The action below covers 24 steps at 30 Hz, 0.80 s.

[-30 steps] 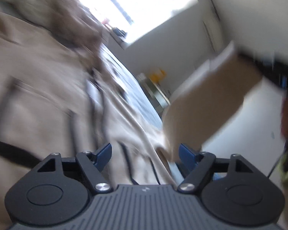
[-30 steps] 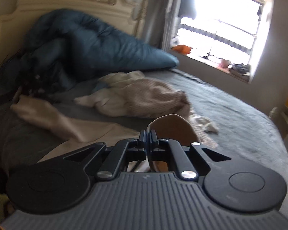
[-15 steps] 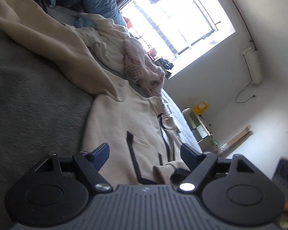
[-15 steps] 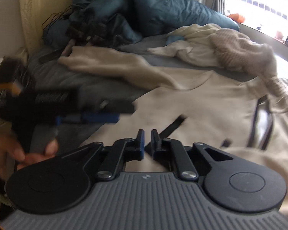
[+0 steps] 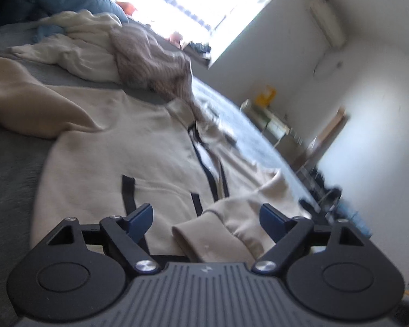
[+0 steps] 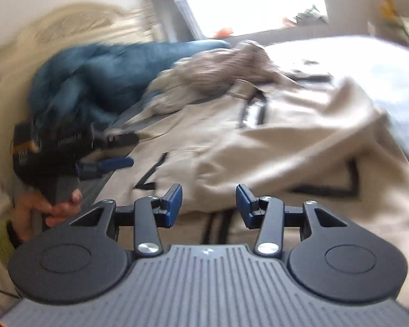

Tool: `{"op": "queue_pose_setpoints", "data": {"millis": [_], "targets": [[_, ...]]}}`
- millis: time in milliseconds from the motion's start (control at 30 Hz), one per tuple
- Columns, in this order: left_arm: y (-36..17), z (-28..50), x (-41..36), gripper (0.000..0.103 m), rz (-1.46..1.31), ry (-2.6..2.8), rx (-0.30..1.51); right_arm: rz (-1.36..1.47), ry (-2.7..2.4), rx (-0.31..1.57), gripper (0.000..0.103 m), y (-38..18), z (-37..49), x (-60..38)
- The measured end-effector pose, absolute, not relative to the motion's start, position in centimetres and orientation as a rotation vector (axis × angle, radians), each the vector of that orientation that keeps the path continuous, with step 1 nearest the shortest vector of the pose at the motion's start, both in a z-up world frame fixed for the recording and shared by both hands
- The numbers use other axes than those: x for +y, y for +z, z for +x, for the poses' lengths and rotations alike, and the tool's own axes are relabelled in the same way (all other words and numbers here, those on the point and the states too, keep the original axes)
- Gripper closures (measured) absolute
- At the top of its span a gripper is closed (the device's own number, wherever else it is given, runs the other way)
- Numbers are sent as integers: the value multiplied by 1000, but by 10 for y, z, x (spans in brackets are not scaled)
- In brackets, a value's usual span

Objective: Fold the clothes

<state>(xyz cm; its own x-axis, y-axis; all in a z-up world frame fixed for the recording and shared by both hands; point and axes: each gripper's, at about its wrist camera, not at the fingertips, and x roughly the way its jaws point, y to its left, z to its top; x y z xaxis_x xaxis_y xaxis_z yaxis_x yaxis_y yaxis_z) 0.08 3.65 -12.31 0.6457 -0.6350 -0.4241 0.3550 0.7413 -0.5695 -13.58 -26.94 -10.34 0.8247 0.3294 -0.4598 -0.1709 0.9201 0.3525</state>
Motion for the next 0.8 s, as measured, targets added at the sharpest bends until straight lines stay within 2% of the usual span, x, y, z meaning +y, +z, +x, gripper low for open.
{"op": "queue_pose_setpoints", "data": {"millis": [200,300,400,700,733,800], "targets": [[-130,17,4,17,-333,-576,743,654,247,561,60,-131,-126,-318],[-134,20,-2,23,-300,-562,770,767,268,592,60,-146,-108,-324],[-137,23,-2,25,-301,-527,781,827,254,628,60,-157,-90,-324],[-143,36,-5,22,-291,-515,793,924,258,707,61,-181,-59,-325],[-144,35,-6,22,-286,-518,786,929,262,708,61,-181,-57,-325],[-144,34,-8,30,-280,-527,767,941,269,705,62,-182,-55,-325]]}}
